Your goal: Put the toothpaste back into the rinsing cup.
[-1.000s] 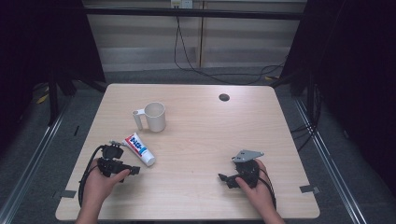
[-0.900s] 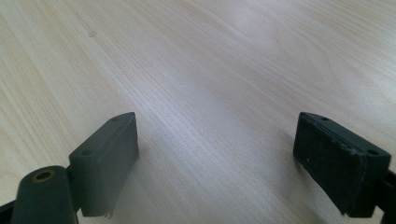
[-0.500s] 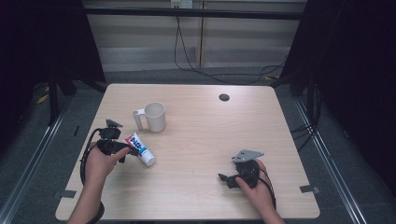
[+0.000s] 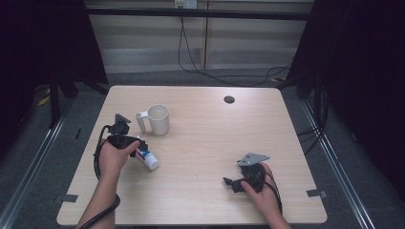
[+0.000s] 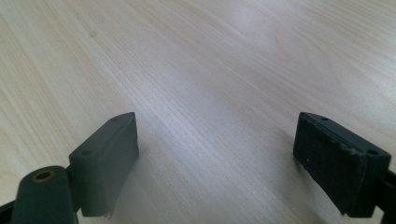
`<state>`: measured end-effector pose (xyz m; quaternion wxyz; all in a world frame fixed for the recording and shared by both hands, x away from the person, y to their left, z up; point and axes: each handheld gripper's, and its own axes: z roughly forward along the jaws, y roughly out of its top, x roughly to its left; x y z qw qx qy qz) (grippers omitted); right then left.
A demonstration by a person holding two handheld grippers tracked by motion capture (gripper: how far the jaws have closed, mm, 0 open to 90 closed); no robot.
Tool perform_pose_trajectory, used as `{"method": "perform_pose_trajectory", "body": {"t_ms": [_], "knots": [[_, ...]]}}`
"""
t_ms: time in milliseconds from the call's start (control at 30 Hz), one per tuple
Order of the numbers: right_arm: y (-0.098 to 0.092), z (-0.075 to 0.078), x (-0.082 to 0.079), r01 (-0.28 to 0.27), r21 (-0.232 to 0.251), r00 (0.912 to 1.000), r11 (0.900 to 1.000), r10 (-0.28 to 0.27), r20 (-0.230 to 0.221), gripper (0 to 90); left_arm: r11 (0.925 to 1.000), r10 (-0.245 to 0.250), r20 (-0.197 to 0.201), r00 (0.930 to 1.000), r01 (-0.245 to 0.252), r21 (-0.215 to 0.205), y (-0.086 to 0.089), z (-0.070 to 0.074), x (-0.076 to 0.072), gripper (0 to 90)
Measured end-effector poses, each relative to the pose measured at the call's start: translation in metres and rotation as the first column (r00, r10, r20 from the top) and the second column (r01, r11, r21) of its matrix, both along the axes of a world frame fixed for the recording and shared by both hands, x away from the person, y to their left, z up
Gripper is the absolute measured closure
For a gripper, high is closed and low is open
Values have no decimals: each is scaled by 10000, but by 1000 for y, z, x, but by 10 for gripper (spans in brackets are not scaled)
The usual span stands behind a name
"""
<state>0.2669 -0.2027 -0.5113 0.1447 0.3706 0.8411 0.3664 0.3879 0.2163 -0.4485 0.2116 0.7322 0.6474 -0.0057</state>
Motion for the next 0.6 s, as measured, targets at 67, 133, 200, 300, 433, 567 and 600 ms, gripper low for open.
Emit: {"method": "perform_pose_trajectory", "body": {"t_ms": [67, 133, 200, 300, 433, 567, 600], "knots": [[0, 0, 0, 1, -1, 10000, 10000, -1, 1, 139, 9998, 176, 4, 9998, -176, 123, -2, -3, 1, 206], [0, 0, 0, 3, -1, 10000, 10000, -3, 1, 139, 9991, 138, -104, 9999, -133, 397, -2, -5, 2, 206], [0, 0, 0, 2, 0, 10000, 10000, -2, 1, 139, 9994, 248, -133, 9996, -245, 251, -3, -7, 3, 206], [0, 0, 0, -2, -4, 10000, 10000, 2, 10, 139, 9993, 312, -71, 9995, -310, 221, -5, -8, 3, 205], [0, 0, 0, -18, 0, 10000, 10000, 18, 20, 139, 9994, 327, -136, 9994, -325, 130, -8, -10, 4, 205], [0, 0, 0, -13, -2, 10000, 10000, 13, 25, 140, 9994, 215, -162, 9996, -210, 292, -9, -11, 4, 192], [0, 0, 0, -17, -6, 10000, 10000, 17, 31, 140, 9992, 282, -168, 9995, -277, 291, -9, -11, 5, 192]]}}
